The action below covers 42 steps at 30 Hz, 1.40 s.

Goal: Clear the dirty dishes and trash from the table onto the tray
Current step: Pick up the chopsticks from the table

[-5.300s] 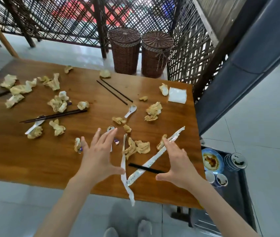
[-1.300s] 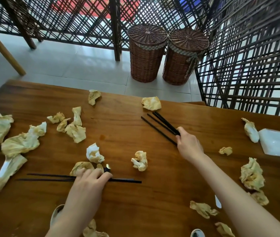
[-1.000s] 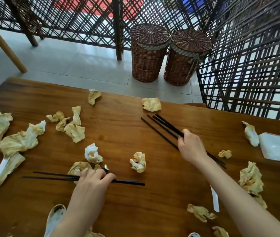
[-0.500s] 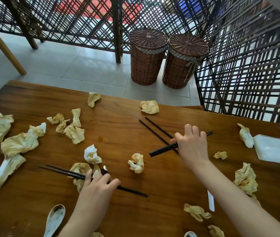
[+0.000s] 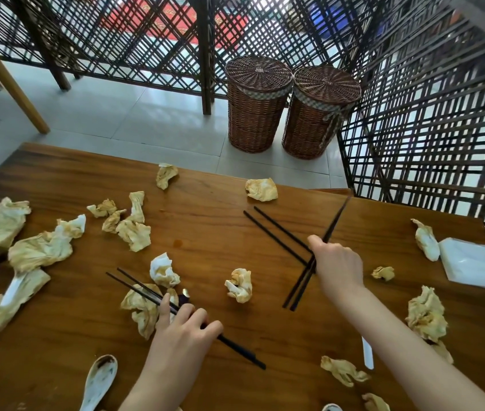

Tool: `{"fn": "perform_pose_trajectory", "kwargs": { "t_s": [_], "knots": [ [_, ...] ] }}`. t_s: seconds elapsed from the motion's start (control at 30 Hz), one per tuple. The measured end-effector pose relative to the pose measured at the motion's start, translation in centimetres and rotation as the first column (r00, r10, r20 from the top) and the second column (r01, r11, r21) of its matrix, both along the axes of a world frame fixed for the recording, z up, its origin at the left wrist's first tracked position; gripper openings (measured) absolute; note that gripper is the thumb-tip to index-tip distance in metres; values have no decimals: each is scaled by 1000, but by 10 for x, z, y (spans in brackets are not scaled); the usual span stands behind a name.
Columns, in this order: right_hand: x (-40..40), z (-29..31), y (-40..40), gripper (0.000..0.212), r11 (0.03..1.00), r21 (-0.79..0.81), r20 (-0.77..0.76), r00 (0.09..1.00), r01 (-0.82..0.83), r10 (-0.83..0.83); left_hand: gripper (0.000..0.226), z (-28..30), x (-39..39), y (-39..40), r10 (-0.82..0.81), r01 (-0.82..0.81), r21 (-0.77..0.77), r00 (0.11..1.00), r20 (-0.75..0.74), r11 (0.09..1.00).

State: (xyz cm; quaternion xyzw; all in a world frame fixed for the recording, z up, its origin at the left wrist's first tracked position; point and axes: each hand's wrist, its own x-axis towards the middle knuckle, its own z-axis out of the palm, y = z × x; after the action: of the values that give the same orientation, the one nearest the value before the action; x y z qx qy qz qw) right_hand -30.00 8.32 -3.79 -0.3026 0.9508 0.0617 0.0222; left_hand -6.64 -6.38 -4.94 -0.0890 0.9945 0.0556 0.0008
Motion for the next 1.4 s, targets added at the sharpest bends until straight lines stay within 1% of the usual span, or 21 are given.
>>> {"fn": "perform_pose_trajectory", "kwargs": {
  "t_s": [0.07,0.17,0.23,0.3,0.37,0.5,0.57,0.6,0.63,0.7,0.73,0.77,0.8,0.83,0.93,1.0,1.07,1.13,1.2,1.3,1.4],
  "knots": [
    [-6,-1,-1,27,995,-77,122,991,56,-47,55,-1,-1,1,-10,10,2,1000,-1,1000],
    [-17,1,-6,27,974,-195,316,947,117,-51,56,-5,-1,1,-17,17,0,1000,11,1000],
    [-25,6,-10,27,967,-215,441,897,140,-31,56,-9,-1,1,-18,18,-3,1000,17,1000],
    [-32,12,-13,21,958,-232,540,842,169,-18,56,-12,-1,1,-20,21,-6,999,27,1000],
    [-35,15,-15,18,951,-252,568,823,181,-6,56,-13,-2,1,-17,18,-7,999,33,1000],
    [-34,8,-23,35,923,-337,469,883,187,-8,55,-14,-1,1,-15,16,-13,999,34,1000],
    [-34,0,-29,29,942,-291,455,890,170,-20,54,-13,-2,0,-21,21,-15,999,32,1000],
    [-35,-4,-30,25,946,-262,486,873,192,-43,54,-13,-3,-1,-23,24,-14,999,30,1000],
    [-35,-6,-32,34,946,-238,523,850,220,-66,54,-13,-3,-1,-25,26,-11,999,27,1000],
    [-34,-11,-34,76,954,-198,550,831,224,-81,55,-13,-3,-2,-26,26,-8,999,23,1000],
    [-32,-12,-35,89,967,-173,527,847,189,-71,55,-13,-2,-3,-25,25,-6,999,23,1000],
    [-30,-15,-35,95,974,-163,498,865,157,-56,55,-13,-2,-4,-24,24,-3,999,24,1000],
    [-29,-20,-36,94,977,-153,469,882,146,-58,55,-14,-2,-4,-23,23,1,999,26,1000],
    [-30,-25,-37,89,979,-142,437,897,148,-73,55,-15,-1,-5,-22,22,0,999,29,1000],
    [-35,-36,-40,66,979,-85,356,923,183,-142,54,-18,0,-8,-23,23,-6,999,36,1000],
    [-37,-42,-41,46,984,-64,326,935,168,-139,54,-19,2,-10,-22,22,-11,999,41,1000],
    [-38,-46,-42,30,982,-95,283,950,164,-131,55,-19,3,-12,-16,17,-14,999,43,1000],
    [-39,-51,-42,20,979,-119,239,961,168,-136,56,-19,2,-14,-12,13,-15,999,47,1000],
    [-38,-54,-43,18,984,-75,230,963,160,-139,55,-18,2,-16,-6,6,-12,999,49,1000],
    [-38,-57,-41,19,989,26,279,949,142,-144,54,-17,2,-16,-1,1,-1,999,52,1000],
    [-35,-56,-38,19,994,58,268,957,95,-107,54,-13,1,-16,-7,6,12,998,57,1000]
  ]
}}
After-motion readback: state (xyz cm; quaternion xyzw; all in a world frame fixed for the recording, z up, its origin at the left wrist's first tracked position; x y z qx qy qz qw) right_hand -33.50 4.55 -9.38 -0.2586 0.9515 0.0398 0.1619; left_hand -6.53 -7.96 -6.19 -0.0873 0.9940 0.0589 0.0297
